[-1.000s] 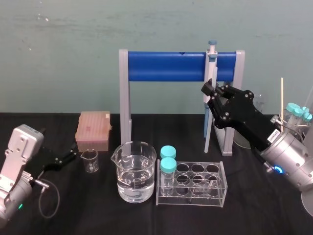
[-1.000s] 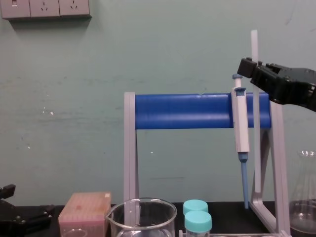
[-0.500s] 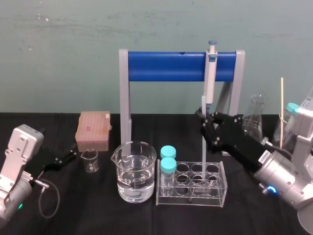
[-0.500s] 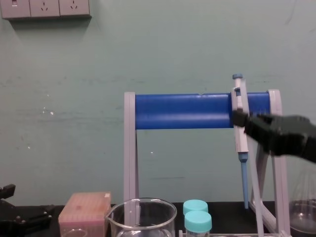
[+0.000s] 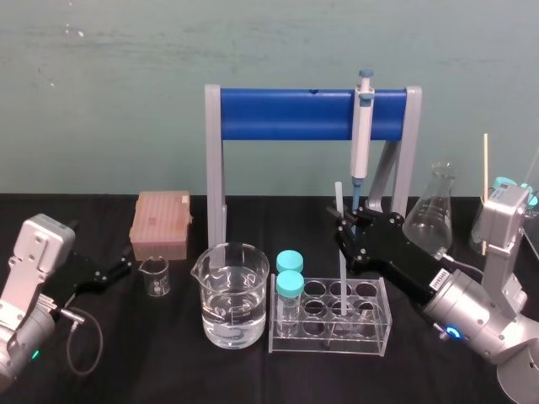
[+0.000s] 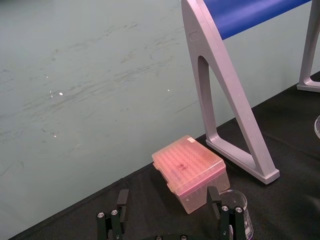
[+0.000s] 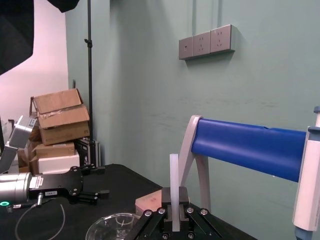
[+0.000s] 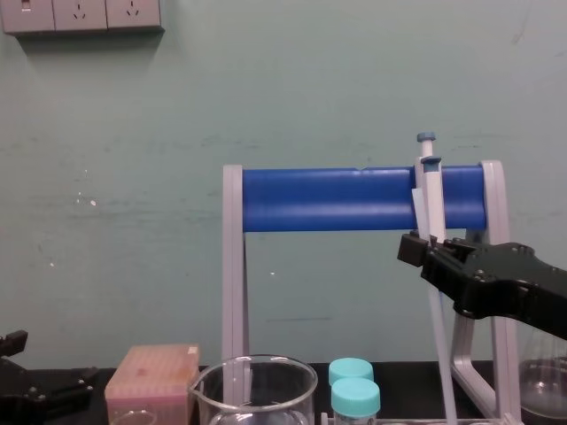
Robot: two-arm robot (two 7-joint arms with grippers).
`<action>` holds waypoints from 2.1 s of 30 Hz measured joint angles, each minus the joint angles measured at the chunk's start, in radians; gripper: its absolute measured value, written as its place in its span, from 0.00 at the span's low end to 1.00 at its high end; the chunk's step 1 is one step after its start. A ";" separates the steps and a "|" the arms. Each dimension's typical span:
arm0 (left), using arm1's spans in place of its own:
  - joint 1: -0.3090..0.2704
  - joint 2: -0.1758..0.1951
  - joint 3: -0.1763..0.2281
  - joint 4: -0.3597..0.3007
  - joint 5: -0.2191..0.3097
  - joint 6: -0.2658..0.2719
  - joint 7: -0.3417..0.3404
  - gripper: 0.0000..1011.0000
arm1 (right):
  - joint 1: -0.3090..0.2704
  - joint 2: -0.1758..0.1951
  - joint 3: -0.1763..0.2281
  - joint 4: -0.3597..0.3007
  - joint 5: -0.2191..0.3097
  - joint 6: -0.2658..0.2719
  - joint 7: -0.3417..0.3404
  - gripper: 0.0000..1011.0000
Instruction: Pick up the stirring rod with one hand, then place it down.
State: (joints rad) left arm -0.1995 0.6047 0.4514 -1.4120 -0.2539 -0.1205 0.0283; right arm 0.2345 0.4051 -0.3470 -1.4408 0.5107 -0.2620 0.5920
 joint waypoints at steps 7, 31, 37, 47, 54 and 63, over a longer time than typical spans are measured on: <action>0.000 0.000 0.000 0.000 0.000 0.000 0.000 0.99 | 0.021 -0.019 -0.007 0.042 -0.015 -0.034 0.010 0.07; 0.000 0.000 0.000 0.000 0.000 0.000 0.000 0.99 | 0.047 -0.065 -0.031 0.176 -0.046 -0.048 0.029 0.07; 0.000 0.000 0.000 0.000 0.000 0.000 0.000 0.99 | 0.046 -0.067 -0.036 0.186 -0.056 -0.040 0.027 0.07; 0.000 0.000 0.000 0.000 0.000 0.000 0.000 0.99 | 0.047 -0.071 -0.037 0.193 -0.077 -0.032 0.002 0.07; 0.000 0.000 0.000 0.000 0.000 0.000 0.000 0.99 | 0.046 -0.071 -0.036 0.193 -0.075 -0.032 0.003 0.07; 0.000 0.000 0.000 0.000 0.000 0.000 0.000 0.99 | 0.046 -0.070 -0.036 0.193 -0.073 -0.032 0.004 0.24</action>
State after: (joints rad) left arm -0.1995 0.6047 0.4514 -1.4120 -0.2539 -0.1206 0.0283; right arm 0.2808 0.3346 -0.3832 -1.2478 0.4380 -0.2945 0.5963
